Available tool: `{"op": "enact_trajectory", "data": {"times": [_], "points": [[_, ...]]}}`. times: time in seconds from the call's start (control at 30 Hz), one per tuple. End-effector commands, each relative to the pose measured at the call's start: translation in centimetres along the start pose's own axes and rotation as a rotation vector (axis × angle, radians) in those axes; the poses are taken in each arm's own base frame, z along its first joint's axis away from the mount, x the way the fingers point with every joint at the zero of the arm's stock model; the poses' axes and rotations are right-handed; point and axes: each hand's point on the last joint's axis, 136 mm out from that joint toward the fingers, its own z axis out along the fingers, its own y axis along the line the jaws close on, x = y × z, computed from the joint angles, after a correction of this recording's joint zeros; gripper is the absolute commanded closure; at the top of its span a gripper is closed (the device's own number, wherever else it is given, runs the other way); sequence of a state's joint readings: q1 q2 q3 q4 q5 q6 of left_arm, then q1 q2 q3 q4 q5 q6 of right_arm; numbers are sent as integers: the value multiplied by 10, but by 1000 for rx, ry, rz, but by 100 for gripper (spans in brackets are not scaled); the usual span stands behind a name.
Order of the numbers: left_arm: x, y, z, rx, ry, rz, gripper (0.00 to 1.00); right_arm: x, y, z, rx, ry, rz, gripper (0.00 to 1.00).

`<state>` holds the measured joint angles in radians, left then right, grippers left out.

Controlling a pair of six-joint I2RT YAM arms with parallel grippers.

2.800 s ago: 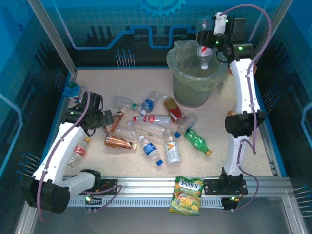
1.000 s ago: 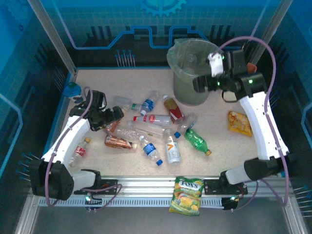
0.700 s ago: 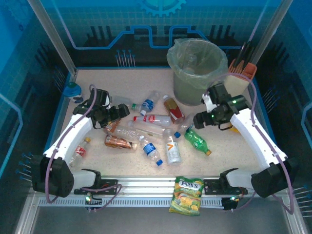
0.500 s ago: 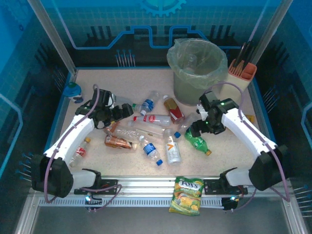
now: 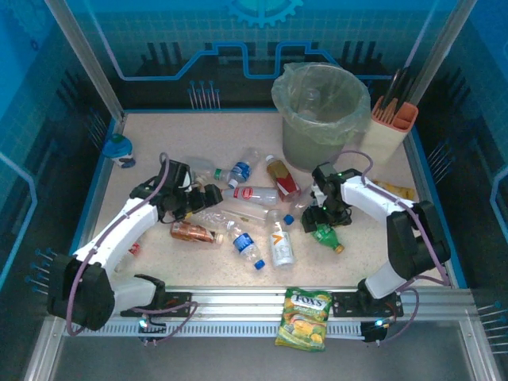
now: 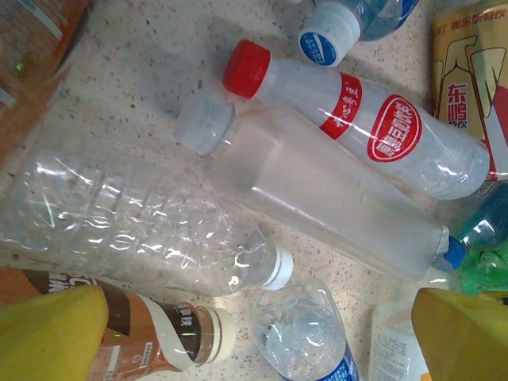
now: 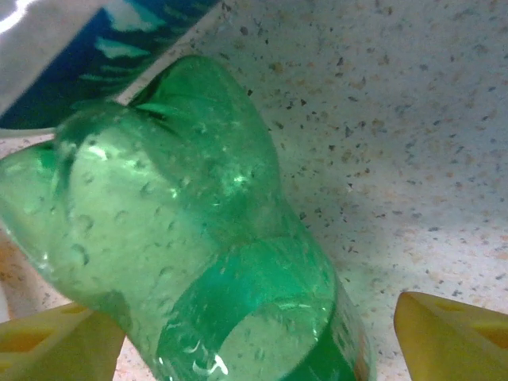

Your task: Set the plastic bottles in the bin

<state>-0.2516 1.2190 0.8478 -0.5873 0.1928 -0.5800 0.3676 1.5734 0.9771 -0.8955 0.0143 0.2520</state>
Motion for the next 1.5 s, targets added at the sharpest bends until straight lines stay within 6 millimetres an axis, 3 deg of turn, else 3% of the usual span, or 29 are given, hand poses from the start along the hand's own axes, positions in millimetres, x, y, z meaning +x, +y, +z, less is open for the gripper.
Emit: {"op": "enact_trajectory", "data": {"times": [0.0,0.27,0.47,0.67,0.97,1.1,1.23,1.33,1.47], "points": [[9,0,4,16,12,-21,1,-1,3,8,-13,2,14,17],[14,3,11,12,18,-26,1,-3,3,-6,-11,-26,11,32],[10,0,12,23,2,-11,1,-6,6,-41,-19,-94,-14,38],[1,-3,7,7,-26,9,1,-5,17,-100,-79,-216,-34,44],[-8,-15,-3,20,-35,21,1,-27,27,-224,-155,-524,-87,49],[-5,-14,-5,16,-30,13,1,-53,29,-283,-154,-686,-136,50],[1,-7,-11,-22,-37,9,1,-93,24,-337,-128,-854,-165,49],[9,-1,-17,-60,-30,14,1,-130,20,-369,-89,-963,-173,49],[28,4,-24,-89,4,20,1,-191,0,-392,-77,-1049,-106,50]]}}
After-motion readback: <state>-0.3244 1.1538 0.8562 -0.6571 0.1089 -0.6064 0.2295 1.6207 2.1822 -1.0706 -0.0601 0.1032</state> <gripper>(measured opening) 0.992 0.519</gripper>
